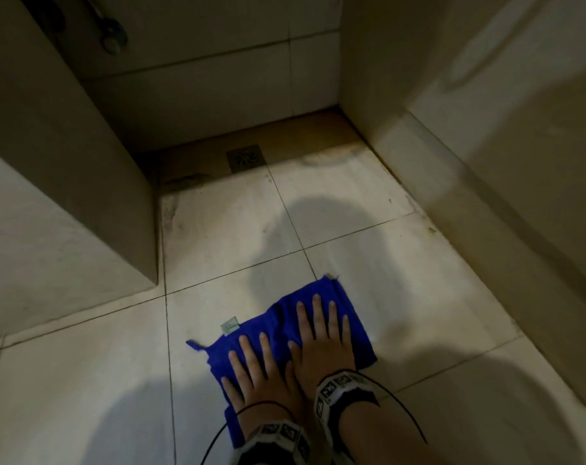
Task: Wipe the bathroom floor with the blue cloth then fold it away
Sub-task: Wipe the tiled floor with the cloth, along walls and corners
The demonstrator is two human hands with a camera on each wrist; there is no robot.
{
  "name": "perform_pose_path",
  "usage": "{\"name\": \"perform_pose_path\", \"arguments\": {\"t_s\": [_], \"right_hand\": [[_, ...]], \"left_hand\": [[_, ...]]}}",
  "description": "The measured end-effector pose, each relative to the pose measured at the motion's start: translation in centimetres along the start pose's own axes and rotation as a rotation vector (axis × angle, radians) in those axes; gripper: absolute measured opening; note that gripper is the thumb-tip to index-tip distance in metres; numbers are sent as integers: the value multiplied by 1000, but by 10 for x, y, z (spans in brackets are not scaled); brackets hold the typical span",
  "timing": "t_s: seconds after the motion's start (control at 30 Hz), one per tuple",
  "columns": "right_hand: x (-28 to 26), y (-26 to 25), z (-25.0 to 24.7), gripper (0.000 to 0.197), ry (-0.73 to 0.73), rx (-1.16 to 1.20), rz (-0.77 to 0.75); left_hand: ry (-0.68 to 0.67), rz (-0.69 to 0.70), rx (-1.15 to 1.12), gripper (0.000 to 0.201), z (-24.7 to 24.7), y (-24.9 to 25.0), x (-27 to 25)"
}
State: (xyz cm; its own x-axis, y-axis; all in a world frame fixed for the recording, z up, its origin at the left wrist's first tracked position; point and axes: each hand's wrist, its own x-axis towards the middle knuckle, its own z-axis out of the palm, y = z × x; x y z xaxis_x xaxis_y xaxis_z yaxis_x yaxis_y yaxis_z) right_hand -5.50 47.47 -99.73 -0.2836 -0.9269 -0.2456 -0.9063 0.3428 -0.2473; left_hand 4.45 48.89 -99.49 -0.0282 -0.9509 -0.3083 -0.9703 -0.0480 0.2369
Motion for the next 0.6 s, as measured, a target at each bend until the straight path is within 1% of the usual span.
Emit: {"name": "perform_pose_path", "arguments": {"t_s": [0.1, 0.2, 0.27, 0.37, 0.4, 0.43, 0.47, 0.5, 0.53, 0.57, 0.6], "right_hand": [[-20, 17, 4, 68, -1, 7, 5], [-37, 40, 1, 70, -16, -5, 70], [-44, 57, -5, 73, 4, 9, 99], [-48, 85, -13, 75, -28, -9, 216], [-49, 94, -17, 75, -10, 32, 258], [-49, 105, -20, 75, 41, 49, 287], [-49, 115, -27, 72, 21, 49, 307], [-48, 127, -32, 68, -30, 45, 328], [-47, 138, -37, 65, -89, 54, 364], [-45, 147, -47, 65, -134, 54, 400], [-44, 153, -53, 66, -156, 45, 418]], "left_hand": [[14, 71, 13, 70, 8, 1, -10], [-67, 172, 26, 71, 14, 7, -19], [-133, 242, 40, 72, 19, 17, -24], [-180, 285, 76, 67, 24, 45, -26], [-197, 304, 89, 69, 24, 54, -27], [-193, 324, 102, 77, 23, 65, -28], [-232, 315, 95, 89, 19, 76, -27], [-249, 327, 122, 102, 15, 86, -26], [-309, 333, 141, 108, 13, 96, -25], [-342, 321, 136, 108, 10, 104, -23], [-360, 314, 155, 98, 6, 112, -21]]}}
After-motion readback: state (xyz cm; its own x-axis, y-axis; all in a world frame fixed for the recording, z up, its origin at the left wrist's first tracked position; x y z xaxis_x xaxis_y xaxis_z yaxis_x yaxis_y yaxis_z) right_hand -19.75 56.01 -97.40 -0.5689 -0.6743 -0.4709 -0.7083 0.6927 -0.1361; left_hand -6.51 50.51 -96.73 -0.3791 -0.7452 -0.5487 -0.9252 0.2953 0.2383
